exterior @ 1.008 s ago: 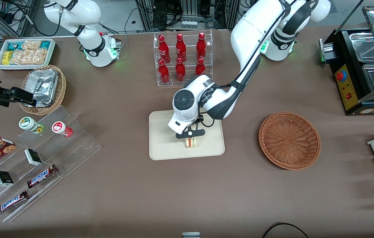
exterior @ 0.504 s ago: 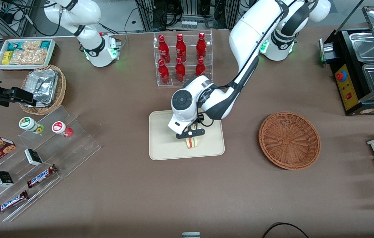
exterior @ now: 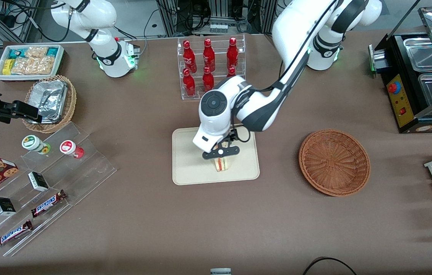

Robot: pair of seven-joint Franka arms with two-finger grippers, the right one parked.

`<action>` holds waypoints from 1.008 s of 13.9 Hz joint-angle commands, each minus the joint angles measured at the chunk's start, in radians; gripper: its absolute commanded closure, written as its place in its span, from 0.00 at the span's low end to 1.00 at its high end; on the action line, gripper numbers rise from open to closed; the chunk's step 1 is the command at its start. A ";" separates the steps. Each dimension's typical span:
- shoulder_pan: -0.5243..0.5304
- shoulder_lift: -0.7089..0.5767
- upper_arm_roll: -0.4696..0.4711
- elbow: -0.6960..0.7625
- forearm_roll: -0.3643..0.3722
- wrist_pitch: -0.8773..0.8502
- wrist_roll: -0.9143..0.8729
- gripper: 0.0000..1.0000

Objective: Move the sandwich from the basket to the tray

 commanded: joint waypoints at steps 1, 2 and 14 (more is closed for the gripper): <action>0.065 -0.079 0.000 -0.019 0.004 -0.105 0.074 0.00; 0.105 -0.098 -0.003 -0.025 0.001 -0.142 0.096 0.00; 0.441 -0.458 -0.001 -0.377 -0.054 -0.169 0.608 0.00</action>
